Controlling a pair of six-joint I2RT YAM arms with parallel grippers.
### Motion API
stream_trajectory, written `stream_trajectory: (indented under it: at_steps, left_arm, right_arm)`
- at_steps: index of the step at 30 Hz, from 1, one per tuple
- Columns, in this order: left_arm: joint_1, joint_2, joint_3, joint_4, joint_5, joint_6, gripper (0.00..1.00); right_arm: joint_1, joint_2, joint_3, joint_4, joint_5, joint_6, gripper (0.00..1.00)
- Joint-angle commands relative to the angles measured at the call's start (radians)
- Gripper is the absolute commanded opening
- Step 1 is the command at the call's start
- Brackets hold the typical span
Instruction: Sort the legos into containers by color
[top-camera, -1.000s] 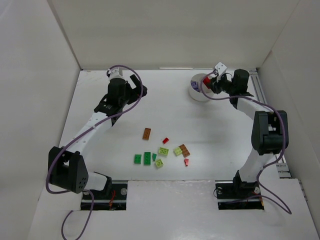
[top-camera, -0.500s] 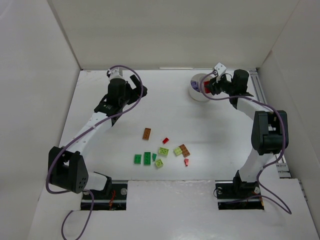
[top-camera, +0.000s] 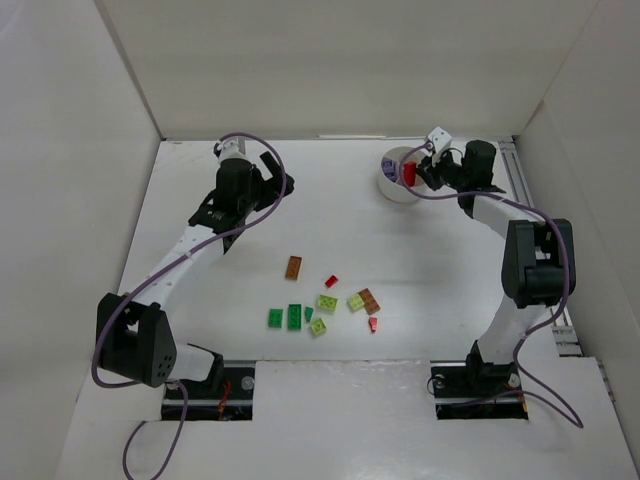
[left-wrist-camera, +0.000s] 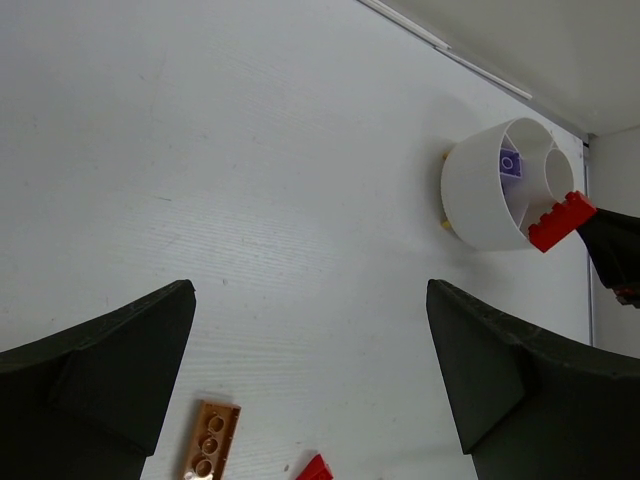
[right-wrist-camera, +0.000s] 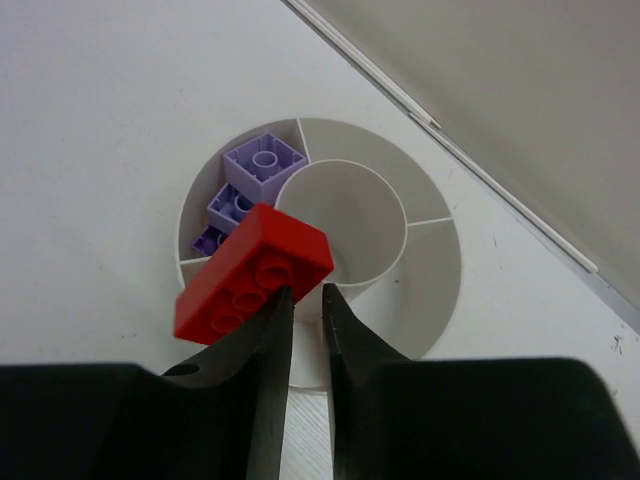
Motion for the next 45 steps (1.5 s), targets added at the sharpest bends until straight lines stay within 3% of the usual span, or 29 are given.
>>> stream_trajectory:
  at_steps: [1, 7, 14, 24, 28, 29, 30, 31, 45]
  left_arm:
    - [0.004, -0.041, -0.006, 0.021, -0.009, 0.007, 1.00]
    - [0.004, -0.041, -0.006, 0.021, -0.009, 0.007, 1.00]
    - [0.004, -0.041, -0.006, 0.030, -0.009, -0.002, 1.00]
    - [0.004, -0.050, -0.015, 0.021, -0.009, -0.002, 1.00]
    - [0.004, -0.050, -0.015, 0.021, -0.009, 0.007, 1.00]
    - [0.004, -0.050, -0.015, 0.021, -0.018, 0.007, 1.00]
    - [0.004, -0.050, -0.015, 0.021, -0.018, 0.017, 1.00]
    - [0.004, -0.050, -0.015, 0.021, -0.018, 0.018, 1.00]
    - [0.004, -0.041, -0.015, 0.021, 0.000, 0.027, 1.00]
  right_arm:
    - [-0.006, 0.007, 0.028, 0.002, 0.067, -0.007, 0.22]
    - [0.021, -0.056, 0.003, 0.045, 0.172, 0.002, 0.15]
    - [0.032, -0.060, -0.024, 0.090, 0.253, 0.048, 0.17]
    - [0.052, -0.279, -0.147, 0.087, 0.408, 0.174, 0.42]
    - [0.061, -0.304, -0.167, -0.005, 0.361, 0.208, 0.64]
    - [0.061, -0.304, -0.167, -0.022, 0.344, 0.208, 0.72]
    - [0.070, -0.304, -0.167, -0.036, 0.344, 0.208, 0.89]
    - [0.081, -0.292, -0.156, -0.065, 0.331, 0.208, 1.00]
    - [0.124, -0.134, -0.006, -0.161, 0.508, 0.208, 1.00]
